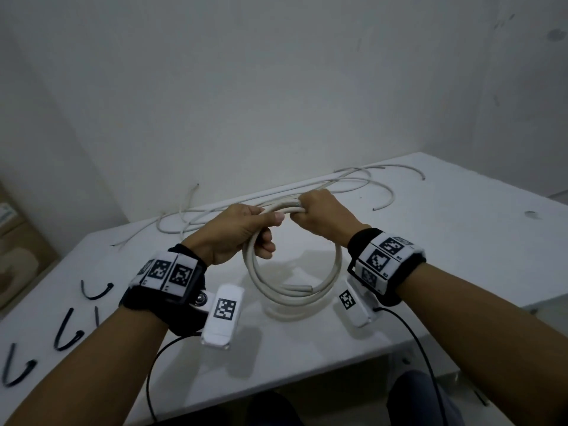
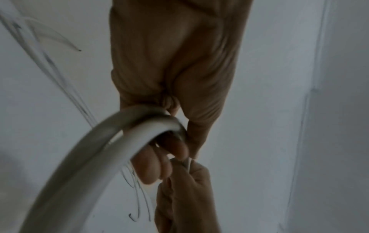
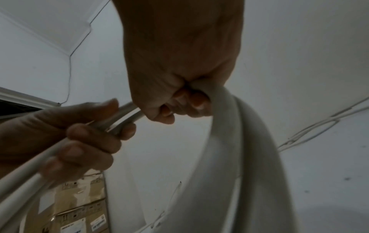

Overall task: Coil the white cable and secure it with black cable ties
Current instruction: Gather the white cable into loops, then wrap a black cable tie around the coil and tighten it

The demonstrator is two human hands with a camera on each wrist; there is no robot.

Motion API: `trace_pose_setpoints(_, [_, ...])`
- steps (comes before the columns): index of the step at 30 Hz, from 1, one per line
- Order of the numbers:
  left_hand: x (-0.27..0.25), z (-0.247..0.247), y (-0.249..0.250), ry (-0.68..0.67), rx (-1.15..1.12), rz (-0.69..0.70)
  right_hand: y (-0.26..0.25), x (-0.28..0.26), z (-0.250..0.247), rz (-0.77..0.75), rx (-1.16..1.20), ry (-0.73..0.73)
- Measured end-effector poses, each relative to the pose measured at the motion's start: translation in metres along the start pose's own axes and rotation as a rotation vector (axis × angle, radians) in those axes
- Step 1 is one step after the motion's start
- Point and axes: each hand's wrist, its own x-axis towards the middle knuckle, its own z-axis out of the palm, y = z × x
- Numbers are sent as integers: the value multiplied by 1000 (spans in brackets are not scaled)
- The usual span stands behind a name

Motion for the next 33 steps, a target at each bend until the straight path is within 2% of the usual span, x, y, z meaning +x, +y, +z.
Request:
trace_pose_setpoints(3, [-7, -6, -4, 15, -125, -47, -6, 4, 5, 15, 60, 8])
trace_pose_setpoints(9, [-9, -12, -11, 160, -114, 36, -13, 8, 16, 85, 235, -43])
trace_pose_setpoints(11, [-9, -17, -10, 174, -84, 51, -15, 9, 17, 51, 211, -86])
trace_pose_setpoints(14, [-11, -22, -6, 174, -21, 66, -22, 12, 20, -47, 21, -124])
trace_pose_setpoints(16, [-12, -26, -3, 170, 1, 73, -28, 15, 22, -78, 91, -138])
trace_pose_setpoints(18, [-13, -31, -1, 182, 8, 70, -34, 18, 24, -40, 208, -155])
trace_pose_setpoints(23, [-20, -55, 0, 270, 14, 56, -40, 27, 25, -20, 229, -353])
trace_pose_setpoints(26, [-30, -81, 4, 362, 9, 51, -40, 29, 25, 55, 317, -370])
trace_pose_setpoints(30, [-50, -117, 4, 483, 33, 30, -55, 37, 45, 106, 258, -482])
trace_pose_setpoints(33, [-68, -141, 1, 554, 45, 15, -73, 43, 70, 67, 194, -554])
